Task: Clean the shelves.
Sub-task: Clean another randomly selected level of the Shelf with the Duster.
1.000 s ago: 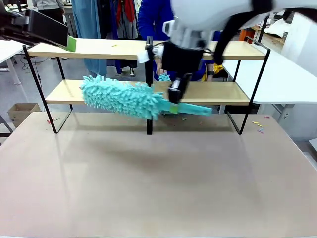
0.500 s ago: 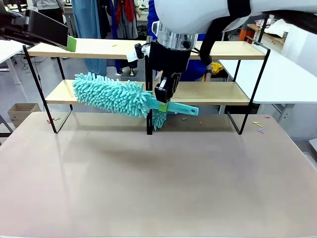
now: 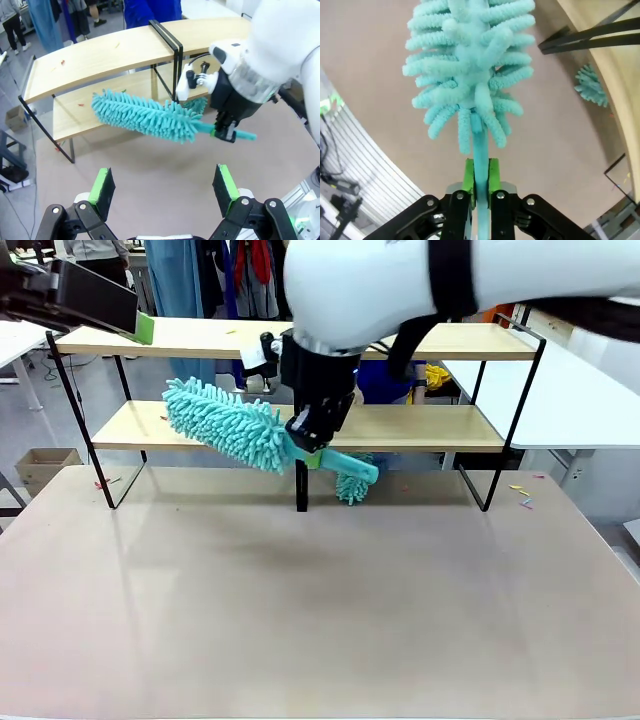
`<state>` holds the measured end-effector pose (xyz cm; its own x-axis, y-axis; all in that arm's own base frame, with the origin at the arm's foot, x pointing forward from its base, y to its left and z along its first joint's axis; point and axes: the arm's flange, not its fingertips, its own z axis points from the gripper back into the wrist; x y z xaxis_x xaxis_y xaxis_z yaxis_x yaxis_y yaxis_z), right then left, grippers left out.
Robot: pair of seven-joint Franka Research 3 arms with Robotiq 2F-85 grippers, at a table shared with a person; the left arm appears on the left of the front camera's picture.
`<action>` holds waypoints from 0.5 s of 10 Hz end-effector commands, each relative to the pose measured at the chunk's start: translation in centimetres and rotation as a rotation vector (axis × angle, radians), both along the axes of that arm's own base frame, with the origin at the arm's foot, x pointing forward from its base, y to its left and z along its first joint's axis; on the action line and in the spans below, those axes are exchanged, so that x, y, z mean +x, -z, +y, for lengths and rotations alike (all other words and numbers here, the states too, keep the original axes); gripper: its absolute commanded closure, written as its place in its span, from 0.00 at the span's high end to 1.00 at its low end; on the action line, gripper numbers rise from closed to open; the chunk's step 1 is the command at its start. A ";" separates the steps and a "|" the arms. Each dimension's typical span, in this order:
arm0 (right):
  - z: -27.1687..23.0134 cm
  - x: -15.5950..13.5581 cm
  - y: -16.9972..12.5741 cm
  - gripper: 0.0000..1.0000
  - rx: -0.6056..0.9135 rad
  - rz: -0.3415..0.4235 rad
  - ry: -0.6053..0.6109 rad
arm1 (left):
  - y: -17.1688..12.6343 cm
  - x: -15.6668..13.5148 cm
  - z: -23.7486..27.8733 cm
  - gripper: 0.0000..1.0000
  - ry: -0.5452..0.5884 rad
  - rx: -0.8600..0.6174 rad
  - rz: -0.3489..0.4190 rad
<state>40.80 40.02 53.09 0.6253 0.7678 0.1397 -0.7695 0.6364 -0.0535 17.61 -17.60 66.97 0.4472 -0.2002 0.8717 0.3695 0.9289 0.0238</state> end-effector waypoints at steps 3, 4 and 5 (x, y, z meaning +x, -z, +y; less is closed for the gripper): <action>4.3 1.0 -0.4 0.12 0.023 -0.044 0.253 | 0.0 0.0 0.2 1.00 0.004 0.010 -0.004; 4.7 1.3 -0.3 0.12 0.020 -0.042 0.333 | 0.0 0.0 0.2 1.00 0.004 0.010 -0.004; 5.2 1.8 -0.1 0.12 0.040 -0.048 0.401 | 0.0 0.0 0.2 1.00 0.004 0.010 -0.004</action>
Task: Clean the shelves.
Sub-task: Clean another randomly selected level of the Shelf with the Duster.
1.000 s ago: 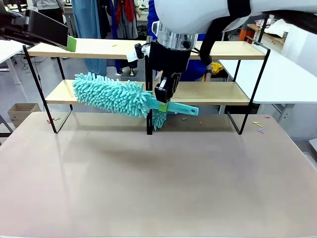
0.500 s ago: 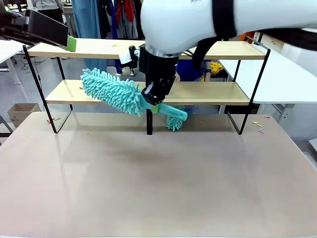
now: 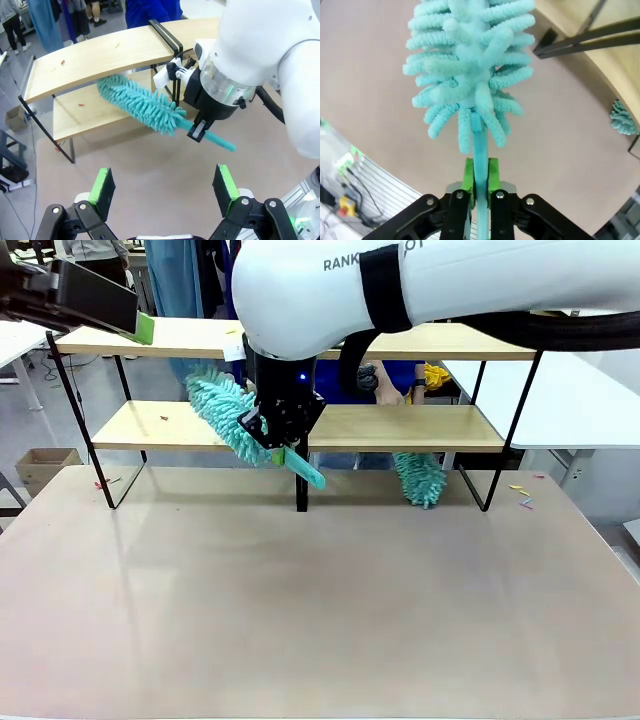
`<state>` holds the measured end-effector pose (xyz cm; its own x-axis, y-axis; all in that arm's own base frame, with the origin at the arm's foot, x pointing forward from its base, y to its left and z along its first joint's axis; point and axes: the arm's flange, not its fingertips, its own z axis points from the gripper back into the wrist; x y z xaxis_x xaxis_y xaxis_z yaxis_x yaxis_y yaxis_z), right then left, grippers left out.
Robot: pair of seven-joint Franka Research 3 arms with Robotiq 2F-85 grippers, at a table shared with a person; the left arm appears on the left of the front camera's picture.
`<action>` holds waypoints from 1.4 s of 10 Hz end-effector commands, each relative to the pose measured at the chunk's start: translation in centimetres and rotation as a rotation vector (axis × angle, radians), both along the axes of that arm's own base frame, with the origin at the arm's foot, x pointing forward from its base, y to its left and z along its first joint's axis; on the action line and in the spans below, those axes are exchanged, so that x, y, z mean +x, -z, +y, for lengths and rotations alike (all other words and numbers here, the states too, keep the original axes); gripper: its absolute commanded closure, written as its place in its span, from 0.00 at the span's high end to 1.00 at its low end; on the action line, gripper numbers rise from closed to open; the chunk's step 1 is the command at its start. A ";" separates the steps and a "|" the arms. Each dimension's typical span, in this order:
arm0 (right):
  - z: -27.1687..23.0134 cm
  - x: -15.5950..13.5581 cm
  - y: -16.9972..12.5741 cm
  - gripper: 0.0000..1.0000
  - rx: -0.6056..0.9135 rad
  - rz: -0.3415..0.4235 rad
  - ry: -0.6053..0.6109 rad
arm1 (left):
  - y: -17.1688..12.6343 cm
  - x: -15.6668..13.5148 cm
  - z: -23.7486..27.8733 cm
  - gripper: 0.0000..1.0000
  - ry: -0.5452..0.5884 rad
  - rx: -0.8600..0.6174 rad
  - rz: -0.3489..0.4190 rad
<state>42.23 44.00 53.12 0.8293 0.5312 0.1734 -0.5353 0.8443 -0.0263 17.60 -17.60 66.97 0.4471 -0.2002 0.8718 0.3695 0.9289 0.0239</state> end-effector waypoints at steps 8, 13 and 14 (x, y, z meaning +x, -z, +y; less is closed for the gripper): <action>2.5 3.0 1.1 0.12 0.007 0.005 0.239 | 0.0 0.0 0.2 1.00 0.004 0.010 -0.004; 5.4 4.3 3.0 0.12 -0.003 0.035 0.325 | 0.0 0.0 0.2 1.00 0.004 0.010 -0.004; 5.8 4.6 3.1 0.12 -0.003 0.030 0.322 | 0.0 0.0 0.2 1.00 0.004 0.010 -0.004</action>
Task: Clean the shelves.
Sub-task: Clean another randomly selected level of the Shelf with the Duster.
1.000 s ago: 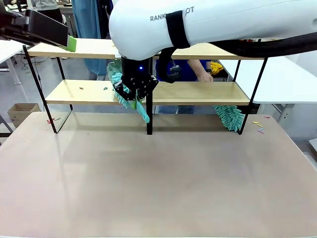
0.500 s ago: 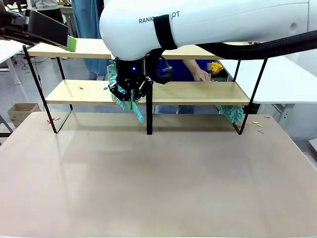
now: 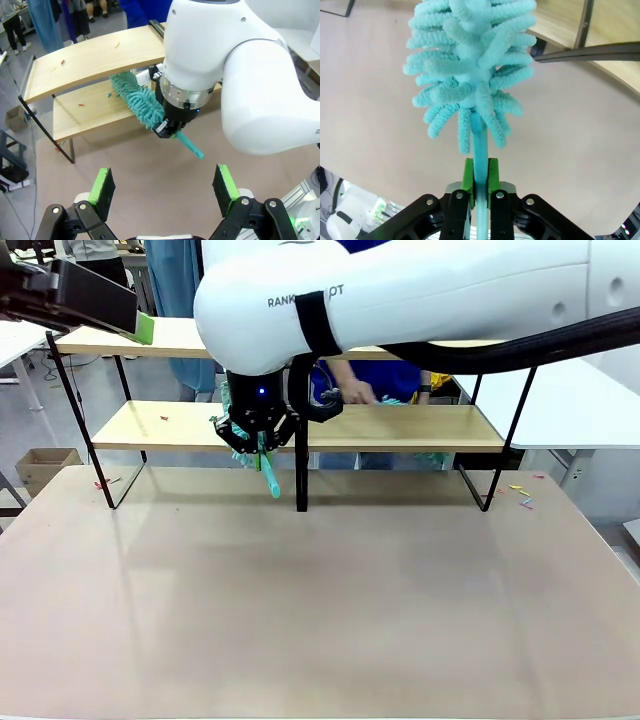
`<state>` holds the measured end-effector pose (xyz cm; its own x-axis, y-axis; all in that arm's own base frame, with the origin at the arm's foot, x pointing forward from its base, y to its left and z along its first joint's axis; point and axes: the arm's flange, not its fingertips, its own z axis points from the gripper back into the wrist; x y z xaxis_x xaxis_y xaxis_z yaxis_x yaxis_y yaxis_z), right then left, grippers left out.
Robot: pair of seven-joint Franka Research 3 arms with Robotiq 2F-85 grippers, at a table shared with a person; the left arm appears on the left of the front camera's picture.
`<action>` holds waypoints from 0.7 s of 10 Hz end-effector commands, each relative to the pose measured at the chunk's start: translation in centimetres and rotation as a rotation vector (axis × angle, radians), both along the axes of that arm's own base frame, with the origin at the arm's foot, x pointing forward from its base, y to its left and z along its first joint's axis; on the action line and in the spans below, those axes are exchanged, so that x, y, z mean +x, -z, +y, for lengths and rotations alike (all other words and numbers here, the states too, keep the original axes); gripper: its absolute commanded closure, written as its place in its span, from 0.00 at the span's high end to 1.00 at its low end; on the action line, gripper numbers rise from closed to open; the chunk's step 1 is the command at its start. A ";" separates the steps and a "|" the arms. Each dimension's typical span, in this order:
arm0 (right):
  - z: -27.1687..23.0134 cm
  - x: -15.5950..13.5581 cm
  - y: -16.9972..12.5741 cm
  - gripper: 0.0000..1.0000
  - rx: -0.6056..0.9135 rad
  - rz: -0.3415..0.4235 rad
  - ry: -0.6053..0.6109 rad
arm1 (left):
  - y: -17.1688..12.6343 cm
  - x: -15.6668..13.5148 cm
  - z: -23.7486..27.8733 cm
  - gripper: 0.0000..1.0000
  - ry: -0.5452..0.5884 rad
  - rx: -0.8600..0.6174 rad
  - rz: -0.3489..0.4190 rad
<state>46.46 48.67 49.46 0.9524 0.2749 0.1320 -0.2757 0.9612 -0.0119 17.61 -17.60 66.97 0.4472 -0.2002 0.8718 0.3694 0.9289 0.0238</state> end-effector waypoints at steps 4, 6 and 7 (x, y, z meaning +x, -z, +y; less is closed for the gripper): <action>5.3 2.6 -0.6 0.12 0.024 0.005 -0.080 | 0.0 0.0 0.2 1.00 0.004 0.010 -0.004; 8.9 3.6 -1.3 0.12 0.016 0.013 -0.174 | 0.0 0.0 0.2 1.00 0.004 0.010 -0.004; 10.5 3.8 -1.7 0.12 0.020 0.017 -0.225 | 0.0 0.0 0.2 1.00 0.004 0.010 -0.004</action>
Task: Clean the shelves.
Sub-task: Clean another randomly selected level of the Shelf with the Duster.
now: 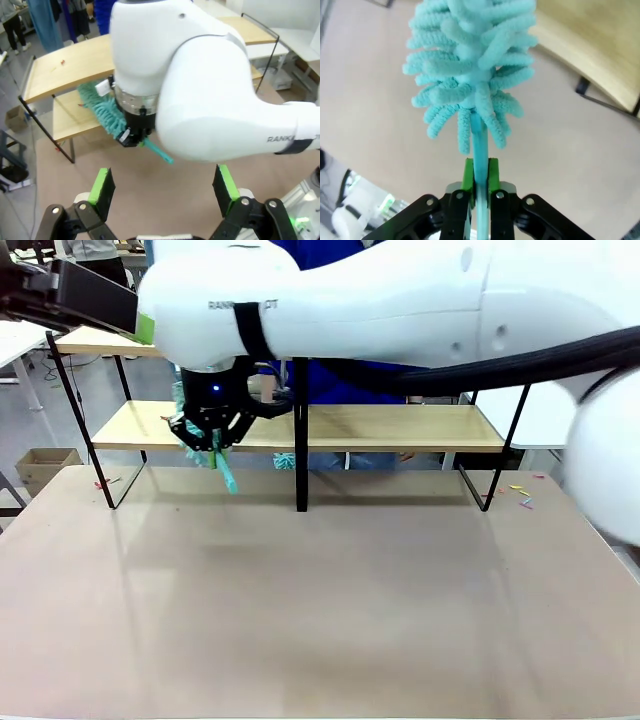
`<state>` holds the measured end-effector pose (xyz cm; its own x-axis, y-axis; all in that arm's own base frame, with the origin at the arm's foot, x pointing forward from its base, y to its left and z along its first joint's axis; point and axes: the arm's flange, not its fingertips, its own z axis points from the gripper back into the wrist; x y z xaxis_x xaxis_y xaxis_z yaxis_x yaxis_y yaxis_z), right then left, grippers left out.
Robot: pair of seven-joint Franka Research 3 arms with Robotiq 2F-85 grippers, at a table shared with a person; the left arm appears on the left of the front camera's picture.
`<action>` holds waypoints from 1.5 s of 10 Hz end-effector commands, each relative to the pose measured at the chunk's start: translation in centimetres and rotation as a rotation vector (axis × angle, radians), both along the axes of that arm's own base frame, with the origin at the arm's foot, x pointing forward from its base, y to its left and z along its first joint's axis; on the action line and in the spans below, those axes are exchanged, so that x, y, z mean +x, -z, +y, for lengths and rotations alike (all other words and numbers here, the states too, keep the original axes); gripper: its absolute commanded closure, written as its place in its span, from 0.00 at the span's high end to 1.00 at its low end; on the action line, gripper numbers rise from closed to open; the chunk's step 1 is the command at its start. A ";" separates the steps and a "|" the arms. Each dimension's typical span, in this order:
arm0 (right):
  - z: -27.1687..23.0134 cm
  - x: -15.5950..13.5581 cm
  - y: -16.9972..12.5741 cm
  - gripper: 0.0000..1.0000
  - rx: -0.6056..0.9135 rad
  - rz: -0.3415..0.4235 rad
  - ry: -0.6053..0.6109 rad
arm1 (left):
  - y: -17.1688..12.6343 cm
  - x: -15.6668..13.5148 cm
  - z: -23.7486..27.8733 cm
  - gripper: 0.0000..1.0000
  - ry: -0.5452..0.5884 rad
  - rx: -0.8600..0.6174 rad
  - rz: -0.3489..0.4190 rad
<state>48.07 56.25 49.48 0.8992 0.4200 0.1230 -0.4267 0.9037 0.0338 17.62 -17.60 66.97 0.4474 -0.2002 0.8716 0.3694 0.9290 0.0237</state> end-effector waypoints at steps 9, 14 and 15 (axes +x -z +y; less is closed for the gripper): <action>0.6 2.1 -2.0 0.12 0.508 0.170 -0.468 | 0.0 0.0 0.2 1.00 0.004 0.010 -0.005; -8.6 -2.8 -3.2 0.12 0.471 0.313 -0.423 | 0.0 0.0 0.2 1.00 0.004 0.010 -0.005; -12.2 -4.8 -4.1 0.12 0.422 0.310 -0.400 | 0.0 0.0 0.2 1.00 0.004 0.010 -0.005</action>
